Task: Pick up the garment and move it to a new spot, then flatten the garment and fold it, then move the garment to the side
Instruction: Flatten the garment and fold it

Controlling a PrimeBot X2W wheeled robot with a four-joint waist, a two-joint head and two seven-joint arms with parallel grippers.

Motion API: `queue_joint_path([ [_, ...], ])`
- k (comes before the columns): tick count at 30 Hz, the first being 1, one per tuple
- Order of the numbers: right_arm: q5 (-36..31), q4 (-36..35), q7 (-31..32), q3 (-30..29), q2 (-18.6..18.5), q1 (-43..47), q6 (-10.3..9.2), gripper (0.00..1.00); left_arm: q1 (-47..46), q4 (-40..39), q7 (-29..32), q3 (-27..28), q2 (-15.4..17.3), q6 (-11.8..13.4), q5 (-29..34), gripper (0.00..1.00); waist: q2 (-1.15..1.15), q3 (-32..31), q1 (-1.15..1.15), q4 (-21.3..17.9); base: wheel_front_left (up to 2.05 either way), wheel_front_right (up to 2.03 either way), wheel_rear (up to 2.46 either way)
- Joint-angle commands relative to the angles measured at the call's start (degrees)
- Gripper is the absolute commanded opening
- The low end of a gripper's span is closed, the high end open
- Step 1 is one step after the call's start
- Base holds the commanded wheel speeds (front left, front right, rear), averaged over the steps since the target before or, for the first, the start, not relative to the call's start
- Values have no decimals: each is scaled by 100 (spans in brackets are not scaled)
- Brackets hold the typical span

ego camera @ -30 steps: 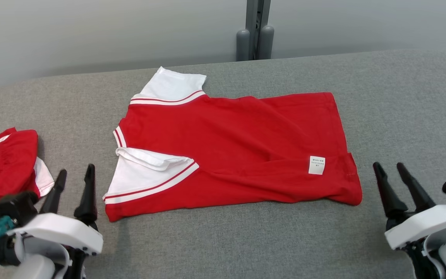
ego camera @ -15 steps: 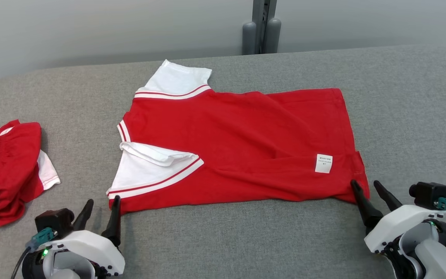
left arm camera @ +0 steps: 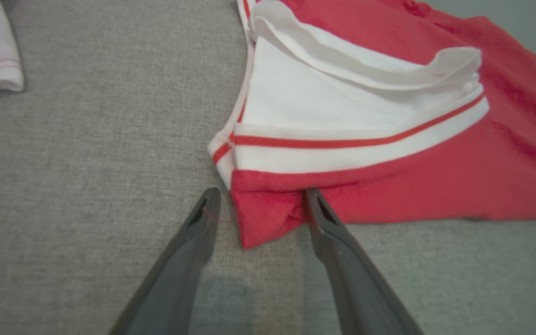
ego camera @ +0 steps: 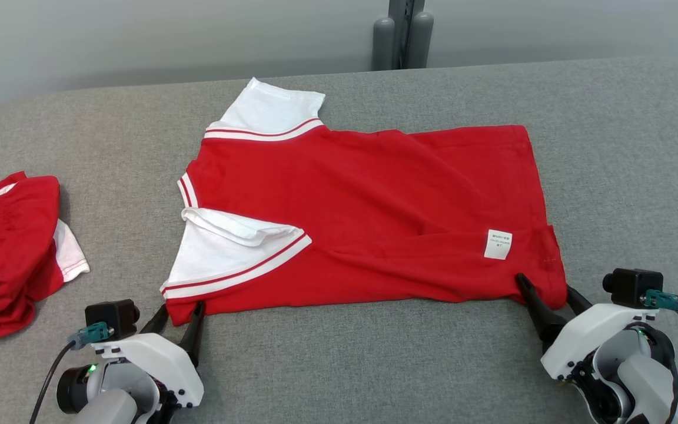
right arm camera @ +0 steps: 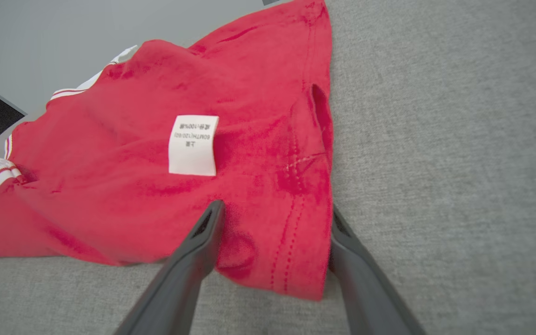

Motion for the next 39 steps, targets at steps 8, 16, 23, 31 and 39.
queue_joint_path([
  [8, 215, 27, -83, 264, -129, -138, 2, 0, -122, 243, 38, -55, -15, -122, -42, 0, 0, -132, 0, 11, 0, 0, 0],
  [16, 760, -473, 154, 457, -526, 114, 1, 0, 241, -412, 359, -75, 401, -42, -104, 0, 0, -438, 0, 87, 0, 0, 0],
  [23, 1160, -1072, 552, 494, -1165, 530, 1, 0, 869, -1639, 924, -194, 994, 297, -152, 0, 0, -606, 0, 145, 0, 0, 0],
  [31, 1412, -1679, 1002, 443, -1542, 1145, 1, 0, 1592, -2962, 1445, -299, 1445, 746, -290, 0, 0, -695, 0, 166, 0, 0, 0],
  [39, 1536, -2109, 1411, 67, -1697, 1804, 1, 0, 2214, -3948, 1714, -223, 1795, 1256, -515, 0, 0, -756, 0, 165, 0, 0, 0],
])
